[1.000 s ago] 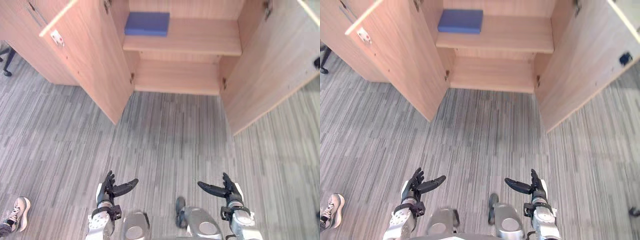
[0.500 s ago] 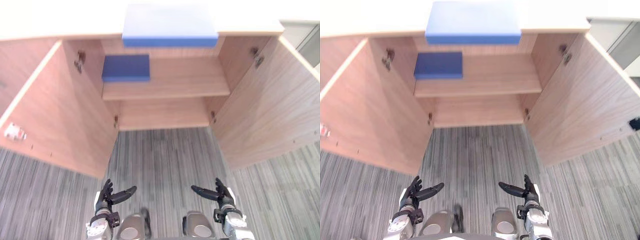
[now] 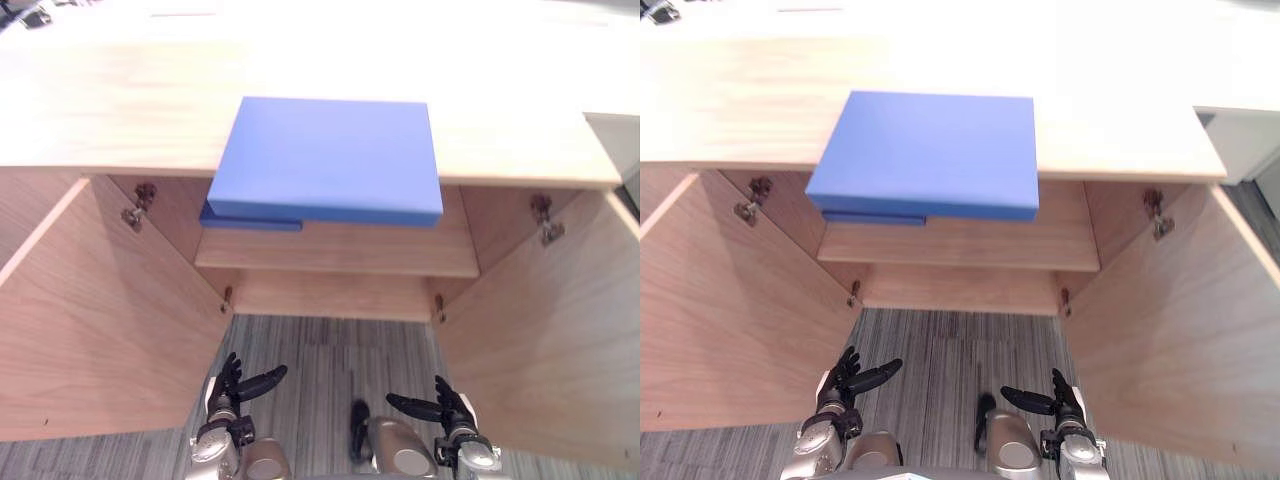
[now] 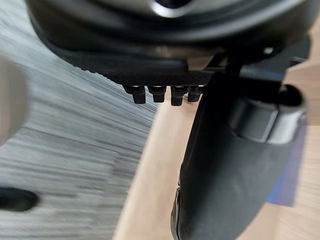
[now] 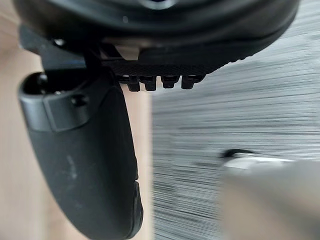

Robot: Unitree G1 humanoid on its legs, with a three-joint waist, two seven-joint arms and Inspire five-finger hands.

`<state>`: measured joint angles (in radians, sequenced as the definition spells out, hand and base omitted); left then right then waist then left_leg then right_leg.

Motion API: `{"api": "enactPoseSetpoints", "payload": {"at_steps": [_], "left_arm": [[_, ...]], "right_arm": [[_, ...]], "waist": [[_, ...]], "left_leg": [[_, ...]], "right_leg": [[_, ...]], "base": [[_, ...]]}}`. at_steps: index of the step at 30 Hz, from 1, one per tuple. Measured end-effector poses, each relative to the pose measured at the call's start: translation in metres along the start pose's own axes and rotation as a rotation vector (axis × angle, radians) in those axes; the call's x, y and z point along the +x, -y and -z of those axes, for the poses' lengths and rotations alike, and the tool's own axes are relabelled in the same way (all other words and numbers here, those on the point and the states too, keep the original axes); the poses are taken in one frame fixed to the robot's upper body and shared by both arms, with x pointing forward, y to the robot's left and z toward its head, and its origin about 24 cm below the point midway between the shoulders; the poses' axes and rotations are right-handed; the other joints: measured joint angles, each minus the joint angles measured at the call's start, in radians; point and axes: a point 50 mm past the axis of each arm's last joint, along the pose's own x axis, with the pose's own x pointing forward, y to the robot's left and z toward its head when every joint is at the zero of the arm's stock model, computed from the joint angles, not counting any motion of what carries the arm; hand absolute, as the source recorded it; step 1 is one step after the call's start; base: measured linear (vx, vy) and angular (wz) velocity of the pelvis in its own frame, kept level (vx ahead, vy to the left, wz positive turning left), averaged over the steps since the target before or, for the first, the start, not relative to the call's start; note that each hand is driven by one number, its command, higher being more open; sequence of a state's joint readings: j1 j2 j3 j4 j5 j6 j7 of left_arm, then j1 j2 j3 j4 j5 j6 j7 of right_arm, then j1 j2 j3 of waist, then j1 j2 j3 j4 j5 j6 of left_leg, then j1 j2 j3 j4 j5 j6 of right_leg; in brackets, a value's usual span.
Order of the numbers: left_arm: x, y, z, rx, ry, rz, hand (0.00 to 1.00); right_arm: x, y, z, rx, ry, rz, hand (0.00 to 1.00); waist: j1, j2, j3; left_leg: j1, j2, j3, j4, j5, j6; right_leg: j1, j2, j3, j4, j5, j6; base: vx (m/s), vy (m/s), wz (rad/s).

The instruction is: Walk over to the cabinet, pick up the folder, carry it to the office cabinet, place the folder inside the office cabinet, then close the office cabinet door

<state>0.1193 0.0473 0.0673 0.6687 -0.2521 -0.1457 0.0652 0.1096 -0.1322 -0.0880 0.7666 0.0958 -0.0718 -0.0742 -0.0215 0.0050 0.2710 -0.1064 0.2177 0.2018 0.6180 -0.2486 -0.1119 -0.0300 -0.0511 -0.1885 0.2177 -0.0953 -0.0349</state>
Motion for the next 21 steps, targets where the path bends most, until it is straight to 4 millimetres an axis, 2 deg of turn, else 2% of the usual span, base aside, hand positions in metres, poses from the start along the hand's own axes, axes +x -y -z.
{"api": "enactPoseSetpoints", "payload": {"at_steps": [1,2,3,4,6,9,13,21], "left_arm": [[-0.001,0.002,-0.004,0.0,0.018,0.008,1.0],[-0.001,0.004,-0.008,0.0,0.038,0.019,1.0],[-0.002,0.006,-0.01,0.001,0.049,0.027,1.0],[-0.001,0.005,-0.015,0.013,0.07,0.033,1.0],[-0.002,0.009,-0.031,0.008,0.142,0.053,1.0],[-0.008,0.006,-0.053,0.034,0.246,0.065,1.0],[-0.017,-0.003,-0.074,0.124,0.355,0.056,1.0],[-0.054,-0.003,-0.105,0.381,0.603,-0.032,1.0]], "right_arm": [[0.002,0.003,-0.003,0.01,0.007,0.014,1.0],[0.002,0.005,-0.004,0.013,0.009,0.022,1.0],[0.002,0.006,-0.004,0.014,0.009,0.026,1.0],[0.002,0.004,0.0,0.031,-0.011,0.03,1.0],[-0.003,0.002,0.012,0.038,-0.043,0.026,1.0],[-0.006,0.001,0.021,0.038,-0.076,0.02,1.0],[-0.006,0.001,0.022,0.038,-0.079,0.019,1.0],[-0.011,0.0,0.03,0.0,-0.082,0.011,1.0]], "waist": [[0.006,0.005,-0.005],[0.006,0.019,-0.014],[0.005,0.036,-0.021],[0.006,0.028,-0.023],[0.006,0.017,-0.032],[0.005,0.017,-0.032],[0.007,0.017,-0.034],[0.015,0.022,-0.067]], "left_leg": [[-0.001,-0.027,-0.008,-0.148,0.015,0.006],[0.005,-0.047,-0.022,-0.305,0.103,0.012],[0.004,-0.053,-0.028,-0.367,0.188,0.016],[0.024,-0.065,-0.022,-0.393,0.191,0.04],[0.055,-0.097,-0.021,-0.445,0.198,0.048],[0.095,-0.127,-0.021,-0.493,0.205,0.057],[0.126,-0.134,-0.023,-0.525,0.207,0.06],[0.174,-0.135,-0.056,-0.595,0.244,0.068]], "right_leg": [[0.015,0.001,0.014,-0.015,0.002,0.004],[0.019,0.008,0.024,-0.027,0.004,0.016],[0.019,0.019,0.026,-0.032,0.002,0.025],[0.03,0.012,0.038,-0.043,0.002,0.042],[0.053,-0.015,0.038,-0.071,-0.001,0.057],[0.086,-0.032,0.037,-0.099,-0.004,0.069],[0.11,-0.032,0.034,-0.112,-0.004,0.07],[0.141,-0.025,0.018,-0.116,-0.004,0.07]], "base": [[0.33,0.063,-0.34],[0.27,0.083,-0.32],[0.27,0.123,-0.2],[0.23,0.126,-0.02],[0.2,0.115,0.09],[0.12,0.061,0.07],[0.05,0.012,0.03],[-0.03,-0.024,0.09]]}}
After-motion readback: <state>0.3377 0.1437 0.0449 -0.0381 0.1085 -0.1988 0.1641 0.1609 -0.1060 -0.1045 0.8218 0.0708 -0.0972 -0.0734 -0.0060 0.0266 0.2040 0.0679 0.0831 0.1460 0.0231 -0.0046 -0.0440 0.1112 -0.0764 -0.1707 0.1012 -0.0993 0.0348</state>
